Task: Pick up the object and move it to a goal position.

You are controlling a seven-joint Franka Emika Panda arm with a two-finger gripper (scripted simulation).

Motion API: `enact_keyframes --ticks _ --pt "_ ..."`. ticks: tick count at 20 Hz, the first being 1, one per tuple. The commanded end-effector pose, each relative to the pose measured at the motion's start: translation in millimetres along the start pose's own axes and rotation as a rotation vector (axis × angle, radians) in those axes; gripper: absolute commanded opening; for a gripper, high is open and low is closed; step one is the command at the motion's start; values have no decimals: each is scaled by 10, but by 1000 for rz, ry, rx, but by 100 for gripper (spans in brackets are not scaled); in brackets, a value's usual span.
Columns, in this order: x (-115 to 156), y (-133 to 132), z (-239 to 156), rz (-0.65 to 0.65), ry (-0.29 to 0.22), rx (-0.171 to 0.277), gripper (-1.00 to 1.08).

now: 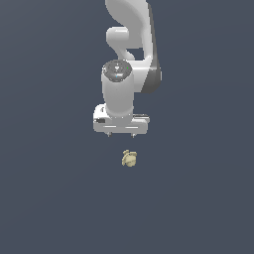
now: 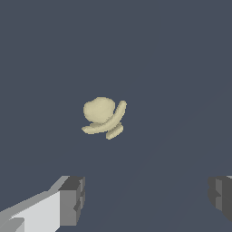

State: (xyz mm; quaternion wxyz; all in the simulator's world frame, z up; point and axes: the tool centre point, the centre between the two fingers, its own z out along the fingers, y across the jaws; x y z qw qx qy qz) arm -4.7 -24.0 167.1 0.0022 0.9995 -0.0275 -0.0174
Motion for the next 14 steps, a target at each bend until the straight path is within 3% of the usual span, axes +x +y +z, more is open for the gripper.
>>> enact_keyframes --ticks 1,9,14 --pt "0 0 0 0 0 0 100" --pt "55 -298 -82 -66 24 18 100" --pt "58 -306 -81 -67 24 19 100"
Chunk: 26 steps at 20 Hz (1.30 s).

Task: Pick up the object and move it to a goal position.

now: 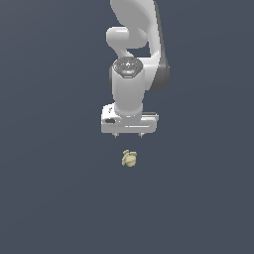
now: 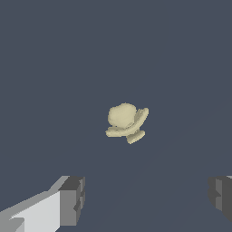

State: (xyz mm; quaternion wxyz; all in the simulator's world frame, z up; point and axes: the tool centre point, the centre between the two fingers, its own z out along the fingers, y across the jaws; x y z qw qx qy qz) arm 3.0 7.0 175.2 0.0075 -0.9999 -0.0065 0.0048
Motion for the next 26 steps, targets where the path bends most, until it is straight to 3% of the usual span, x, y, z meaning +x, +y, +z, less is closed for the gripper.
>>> enact_keyframes --ticks 1,19,26 --pt "5 5 13 3 0 0 100" --pt "311 -33 758 176 10 -12 100" --pt "331 -37 844 193 9 -14 100"
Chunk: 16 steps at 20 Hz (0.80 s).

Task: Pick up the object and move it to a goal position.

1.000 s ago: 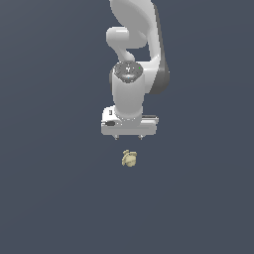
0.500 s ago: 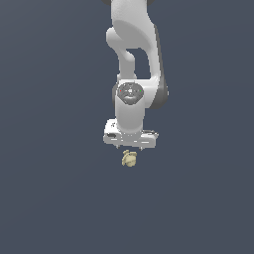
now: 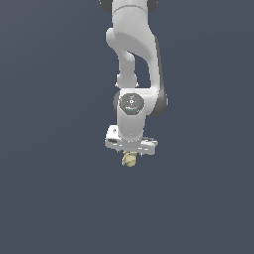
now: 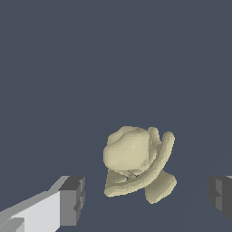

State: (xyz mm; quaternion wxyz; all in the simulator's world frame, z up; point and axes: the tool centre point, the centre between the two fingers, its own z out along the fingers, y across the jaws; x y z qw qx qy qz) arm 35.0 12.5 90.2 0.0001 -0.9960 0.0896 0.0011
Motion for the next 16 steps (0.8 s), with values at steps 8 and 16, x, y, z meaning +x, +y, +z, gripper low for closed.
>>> enact_keyframes --ticks 8,16 --pt "-1 2 252 2 2 0 100" --pt "9 -1 507 4 2 0 100"
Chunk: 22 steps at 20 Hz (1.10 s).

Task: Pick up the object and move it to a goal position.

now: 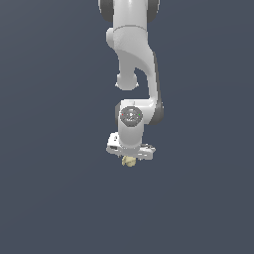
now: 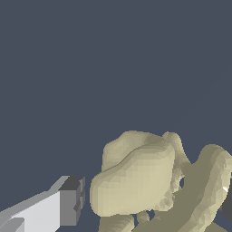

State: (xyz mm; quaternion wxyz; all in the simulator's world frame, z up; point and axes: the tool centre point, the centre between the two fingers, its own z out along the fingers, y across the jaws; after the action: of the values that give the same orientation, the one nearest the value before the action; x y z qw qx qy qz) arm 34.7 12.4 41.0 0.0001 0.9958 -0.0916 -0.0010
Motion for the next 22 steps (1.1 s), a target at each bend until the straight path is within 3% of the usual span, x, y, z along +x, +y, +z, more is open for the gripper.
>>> enact_keyframes --ticks 1,2,14,22 --pt "12 -3 14 0 2 0 100" --pt "12 -3 14 0 2 0 -100" --pt "15 -14 0 0 2 0 -100" --pt "57 -248 -290 0 2 0 -100"
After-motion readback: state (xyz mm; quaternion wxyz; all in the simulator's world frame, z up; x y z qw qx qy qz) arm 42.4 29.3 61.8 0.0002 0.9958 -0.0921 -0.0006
